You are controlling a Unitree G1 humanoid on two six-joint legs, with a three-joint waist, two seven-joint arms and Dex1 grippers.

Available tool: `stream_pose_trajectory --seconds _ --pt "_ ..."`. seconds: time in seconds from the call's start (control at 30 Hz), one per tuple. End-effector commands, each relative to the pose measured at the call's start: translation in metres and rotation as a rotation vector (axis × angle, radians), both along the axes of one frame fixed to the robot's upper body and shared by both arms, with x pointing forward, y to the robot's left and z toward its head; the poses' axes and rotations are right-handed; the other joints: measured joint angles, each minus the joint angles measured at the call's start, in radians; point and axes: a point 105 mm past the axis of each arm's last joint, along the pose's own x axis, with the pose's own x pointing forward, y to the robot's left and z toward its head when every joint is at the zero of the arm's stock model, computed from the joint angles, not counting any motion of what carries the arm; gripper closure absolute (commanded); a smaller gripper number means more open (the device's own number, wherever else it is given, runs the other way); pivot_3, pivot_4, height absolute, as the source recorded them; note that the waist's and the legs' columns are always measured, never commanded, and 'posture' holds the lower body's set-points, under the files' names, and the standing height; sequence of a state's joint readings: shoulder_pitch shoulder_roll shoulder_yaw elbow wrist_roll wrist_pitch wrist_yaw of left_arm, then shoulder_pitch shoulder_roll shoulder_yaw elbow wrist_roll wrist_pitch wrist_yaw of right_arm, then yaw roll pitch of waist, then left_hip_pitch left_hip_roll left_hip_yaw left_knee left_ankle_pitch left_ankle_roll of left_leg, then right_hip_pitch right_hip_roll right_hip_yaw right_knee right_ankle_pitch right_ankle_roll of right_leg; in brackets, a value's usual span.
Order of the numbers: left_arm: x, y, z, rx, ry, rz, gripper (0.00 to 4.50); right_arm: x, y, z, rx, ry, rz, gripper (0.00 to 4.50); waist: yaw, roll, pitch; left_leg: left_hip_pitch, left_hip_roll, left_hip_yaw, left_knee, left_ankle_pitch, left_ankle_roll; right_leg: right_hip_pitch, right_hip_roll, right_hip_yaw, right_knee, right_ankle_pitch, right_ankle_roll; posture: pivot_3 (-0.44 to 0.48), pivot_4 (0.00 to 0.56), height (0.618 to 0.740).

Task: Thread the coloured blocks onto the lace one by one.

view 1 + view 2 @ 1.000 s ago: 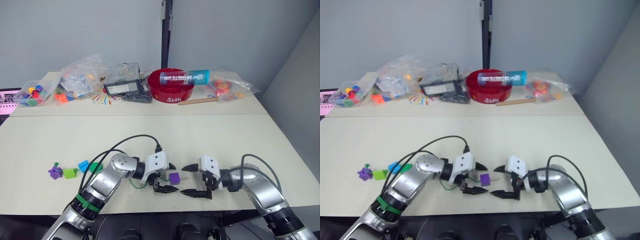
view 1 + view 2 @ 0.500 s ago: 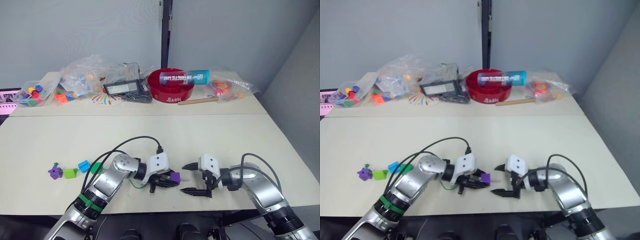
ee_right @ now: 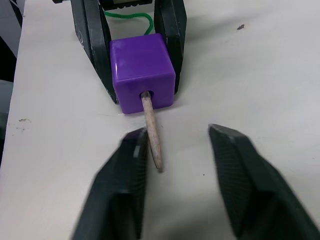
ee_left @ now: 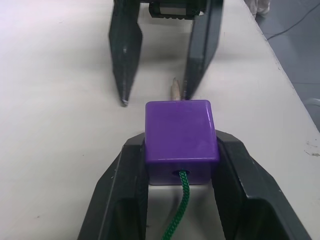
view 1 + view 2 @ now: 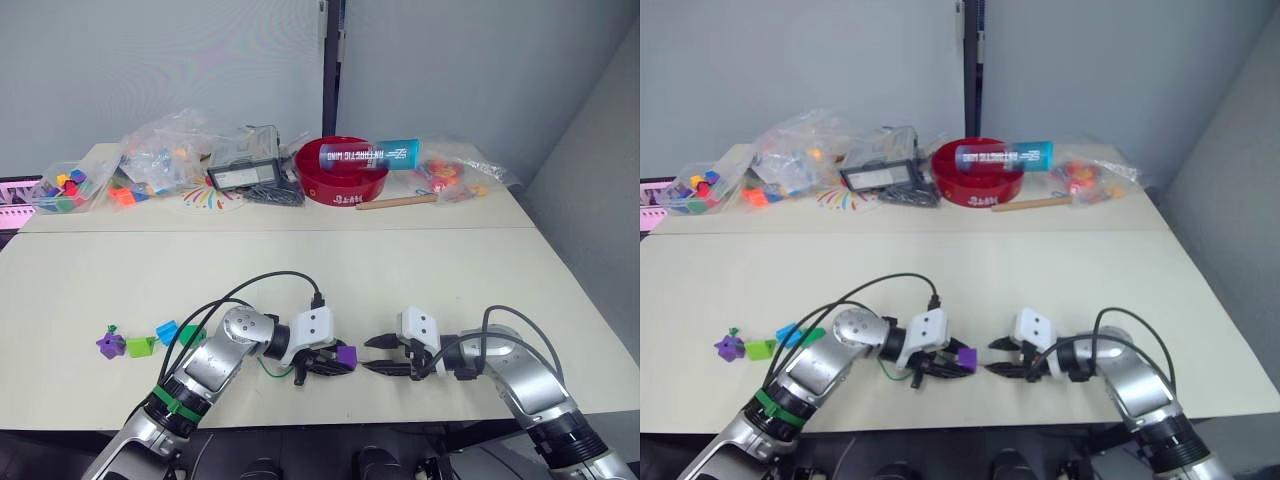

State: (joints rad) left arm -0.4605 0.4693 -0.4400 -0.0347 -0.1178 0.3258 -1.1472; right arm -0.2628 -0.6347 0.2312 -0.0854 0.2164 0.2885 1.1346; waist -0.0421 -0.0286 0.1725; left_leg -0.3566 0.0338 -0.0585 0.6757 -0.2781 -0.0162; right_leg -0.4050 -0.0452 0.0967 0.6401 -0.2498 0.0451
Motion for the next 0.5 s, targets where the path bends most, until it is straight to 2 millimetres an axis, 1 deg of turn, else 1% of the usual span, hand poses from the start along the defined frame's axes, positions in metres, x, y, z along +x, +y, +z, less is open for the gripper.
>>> stream_pose_trajectory --seconds 0.03,0.07,0.1,0.23,0.33,0.43,0.5 --pt "0.002 -0.004 0.008 -0.010 -0.038 -0.019 3.31 -0.001 0.004 0.004 0.005 -0.019 0.020 3.89 0.000 0.000 0.000 0.000 0.000 0.000 0.000 0.000 0.000 0.000 0.000 0.000 0.000 0.000 0.000 0.000 0.150 0.740" --pt "0.002 -0.004 0.007 -0.010 -0.038 -0.019 3.31 -0.001 0.005 0.004 0.006 -0.021 0.021 4.25 0.000 0.000 0.000 0.000 0.000 0.000 0.000 0.000 0.000 0.000 0.000 0.000 0.000 0.000 0.000 0.000 0.150 0.740" --pt "0.003 -0.003 0.007 -0.009 -0.038 -0.017 3.31 -0.001 0.005 0.004 0.006 -0.024 0.023 4.50 -0.001 0.000 0.000 0.000 0.000 0.000 0.000 0.000 0.000 0.000 0.000 0.000 0.000 0.000 0.000 0.000 0.150 0.740" --pt "0.004 -0.001 0.008 -0.007 -0.038 -0.013 3.31 0.000 0.005 0.006 0.000 -0.034 0.030 4.50 -0.002 0.000 0.000 0.000 0.000 0.000 0.000 0.000 0.000 0.000 0.000 0.000 0.000 0.000 0.000 0.000 0.150 0.740" --pt "0.005 0.007 0.010 -0.005 -0.036 0.002 3.31 0.001 0.003 0.008 -0.007 -0.043 0.035 4.50 -0.002 0.000 0.000 0.000 0.000 0.000 0.000 0.000 0.000 0.000 0.000 0.000 0.000 0.000 0.000 0.000 0.150 0.740" --pt "0.004 0.033 0.011 0.028 -0.043 0.030 3.31 0.002 -0.002 0.014 -0.025 -0.050 0.049 4.50 -0.007 0.000 0.001 0.000 0.000 0.000 0.000 0.000 0.000 -0.001 0.000 0.000 0.001 0.000 0.000 0.000 0.150 0.740" --pt "0.003 0.060 0.010 0.075 -0.047 0.065 3.31 0.001 -0.006 0.016 -0.039 -0.047 0.058 4.50 -0.009 0.001 0.001 0.001 0.000 0.000 -0.001 0.000 0.000 -0.001 0.000 0.000 0.001 0.000 0.000 0.000 0.150 0.740"
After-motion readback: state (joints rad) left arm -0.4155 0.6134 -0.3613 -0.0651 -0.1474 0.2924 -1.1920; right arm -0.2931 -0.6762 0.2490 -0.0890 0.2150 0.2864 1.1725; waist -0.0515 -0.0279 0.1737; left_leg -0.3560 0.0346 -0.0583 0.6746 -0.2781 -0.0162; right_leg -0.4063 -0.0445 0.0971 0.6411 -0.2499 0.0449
